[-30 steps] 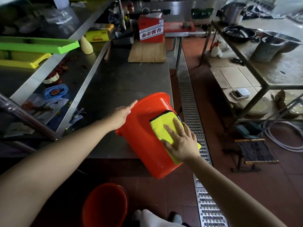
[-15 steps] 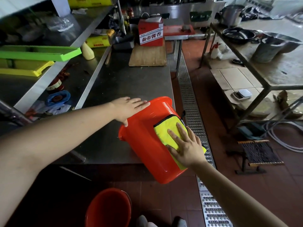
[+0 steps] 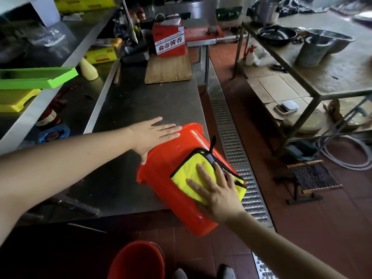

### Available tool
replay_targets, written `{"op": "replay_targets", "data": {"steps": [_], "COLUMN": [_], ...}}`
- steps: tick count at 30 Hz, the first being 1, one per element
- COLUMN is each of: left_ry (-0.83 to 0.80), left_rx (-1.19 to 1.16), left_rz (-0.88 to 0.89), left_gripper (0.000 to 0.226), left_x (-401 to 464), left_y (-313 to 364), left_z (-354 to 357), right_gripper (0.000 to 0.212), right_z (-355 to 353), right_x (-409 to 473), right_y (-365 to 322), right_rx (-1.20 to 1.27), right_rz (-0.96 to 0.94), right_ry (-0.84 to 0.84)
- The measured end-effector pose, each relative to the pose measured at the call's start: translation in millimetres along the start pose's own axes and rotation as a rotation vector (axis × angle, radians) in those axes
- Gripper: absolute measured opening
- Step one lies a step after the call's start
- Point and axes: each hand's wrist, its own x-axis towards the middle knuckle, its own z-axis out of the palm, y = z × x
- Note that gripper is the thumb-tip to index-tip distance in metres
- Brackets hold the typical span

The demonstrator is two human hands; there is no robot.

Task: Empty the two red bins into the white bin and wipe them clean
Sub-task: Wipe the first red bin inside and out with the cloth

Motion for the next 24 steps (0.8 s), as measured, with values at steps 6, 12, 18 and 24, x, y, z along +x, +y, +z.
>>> {"op": "replay_targets", "data": {"steps": [6,12,18,24], "left_ry": [-0.014,-0.029,-0.032,0.001], "left_rx": [-0.022,-0.03,-0.019,-0.049], "left_rz": [-0.004,0.002,0.0,-0.01], "left_gripper": [0.159,0.152,0.152,0.153], "left_x": [-3.4,-5.8,-7.9,-7.3], "left_y": [1.7,2.1,6.5,9.0], "left_z": [-3.8,-10.9,-15.0,-9.3], "right_gripper": [0.065,0.055,0.067,0.093], "right_z": [0.3,13.6,19.1,7.9], "right_x": [-7.7,-21.7,-30.2,-19.4], "right_y": [-6.1,-34.1,-40.1,-17.2], "right_rx": [-0.116,-0.24,-0.275,-0.126], "right_rz": [-0.158,-0.231,-0.227,-0.017], "right_ry": [0.023,0.039,0.004,-0.037]}}
